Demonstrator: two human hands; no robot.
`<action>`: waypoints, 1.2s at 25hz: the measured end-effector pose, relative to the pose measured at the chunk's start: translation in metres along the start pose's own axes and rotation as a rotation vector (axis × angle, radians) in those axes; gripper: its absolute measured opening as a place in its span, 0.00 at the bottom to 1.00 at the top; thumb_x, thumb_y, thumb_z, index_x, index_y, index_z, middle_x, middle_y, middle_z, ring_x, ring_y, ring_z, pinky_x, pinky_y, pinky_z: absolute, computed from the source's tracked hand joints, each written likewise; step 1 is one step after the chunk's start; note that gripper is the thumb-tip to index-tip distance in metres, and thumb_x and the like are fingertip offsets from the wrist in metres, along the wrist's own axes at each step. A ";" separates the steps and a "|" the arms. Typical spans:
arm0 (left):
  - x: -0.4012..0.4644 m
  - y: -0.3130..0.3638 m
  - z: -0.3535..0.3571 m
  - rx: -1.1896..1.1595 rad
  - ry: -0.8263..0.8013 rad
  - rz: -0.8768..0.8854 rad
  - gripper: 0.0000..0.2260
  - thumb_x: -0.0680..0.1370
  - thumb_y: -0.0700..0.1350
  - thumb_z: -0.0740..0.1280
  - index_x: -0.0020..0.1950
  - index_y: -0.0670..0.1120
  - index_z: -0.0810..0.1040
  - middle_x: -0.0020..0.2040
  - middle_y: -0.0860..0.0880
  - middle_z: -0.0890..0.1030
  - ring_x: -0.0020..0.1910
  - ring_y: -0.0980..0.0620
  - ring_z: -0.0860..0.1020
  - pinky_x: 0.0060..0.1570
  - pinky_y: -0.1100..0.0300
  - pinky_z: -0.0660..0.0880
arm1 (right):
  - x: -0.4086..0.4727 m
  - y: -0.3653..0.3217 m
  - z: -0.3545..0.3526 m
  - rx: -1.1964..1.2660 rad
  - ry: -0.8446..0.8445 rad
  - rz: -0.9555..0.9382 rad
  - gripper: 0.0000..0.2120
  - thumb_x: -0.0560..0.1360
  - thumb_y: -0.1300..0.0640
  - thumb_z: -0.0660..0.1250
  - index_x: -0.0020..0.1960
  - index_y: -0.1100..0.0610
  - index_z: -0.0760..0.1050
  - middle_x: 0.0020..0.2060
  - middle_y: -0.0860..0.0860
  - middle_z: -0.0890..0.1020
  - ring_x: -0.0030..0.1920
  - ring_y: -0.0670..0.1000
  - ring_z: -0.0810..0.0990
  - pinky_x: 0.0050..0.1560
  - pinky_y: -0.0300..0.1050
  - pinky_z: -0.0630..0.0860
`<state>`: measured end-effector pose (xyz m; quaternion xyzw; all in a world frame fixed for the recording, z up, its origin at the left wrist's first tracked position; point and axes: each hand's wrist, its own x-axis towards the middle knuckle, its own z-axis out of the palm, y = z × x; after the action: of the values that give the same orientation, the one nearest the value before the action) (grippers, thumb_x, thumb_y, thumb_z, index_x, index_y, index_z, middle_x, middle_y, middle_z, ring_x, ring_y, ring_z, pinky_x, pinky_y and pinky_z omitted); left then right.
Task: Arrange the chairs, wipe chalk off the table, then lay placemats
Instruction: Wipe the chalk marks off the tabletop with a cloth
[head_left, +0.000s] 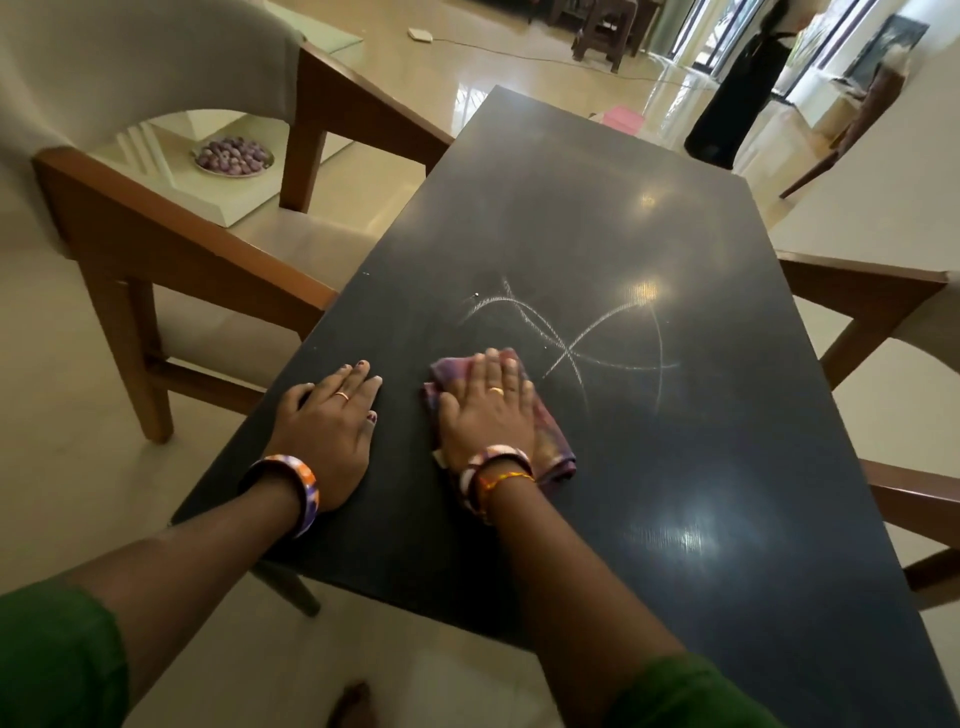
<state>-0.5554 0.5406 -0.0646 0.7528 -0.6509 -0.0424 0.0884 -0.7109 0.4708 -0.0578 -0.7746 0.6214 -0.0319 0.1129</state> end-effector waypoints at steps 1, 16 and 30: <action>0.000 0.000 0.000 0.004 -0.008 0.000 0.23 0.80 0.48 0.55 0.75 0.49 0.57 0.76 0.49 0.58 0.75 0.52 0.56 0.69 0.52 0.54 | 0.003 -0.013 0.003 0.001 -0.026 -0.060 0.29 0.81 0.46 0.46 0.77 0.56 0.43 0.77 0.51 0.44 0.76 0.52 0.39 0.74 0.49 0.36; 0.000 0.001 -0.001 0.044 -0.038 0.018 0.23 0.81 0.49 0.51 0.76 0.48 0.53 0.77 0.50 0.55 0.75 0.52 0.53 0.70 0.53 0.53 | -0.006 0.136 -0.037 0.033 0.073 0.524 0.29 0.80 0.49 0.48 0.77 0.60 0.47 0.77 0.55 0.49 0.76 0.56 0.45 0.75 0.54 0.42; -0.006 0.002 -0.001 0.067 -0.050 0.014 0.23 0.81 0.48 0.51 0.76 0.45 0.53 0.76 0.48 0.55 0.75 0.51 0.54 0.71 0.52 0.52 | -0.012 0.148 -0.037 0.000 0.028 0.271 0.29 0.80 0.46 0.47 0.77 0.55 0.47 0.77 0.50 0.49 0.76 0.50 0.44 0.75 0.53 0.42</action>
<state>-0.5583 0.5460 -0.0636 0.7495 -0.6591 -0.0388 0.0472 -0.8618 0.4471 -0.0521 -0.6830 0.7220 -0.0273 0.1075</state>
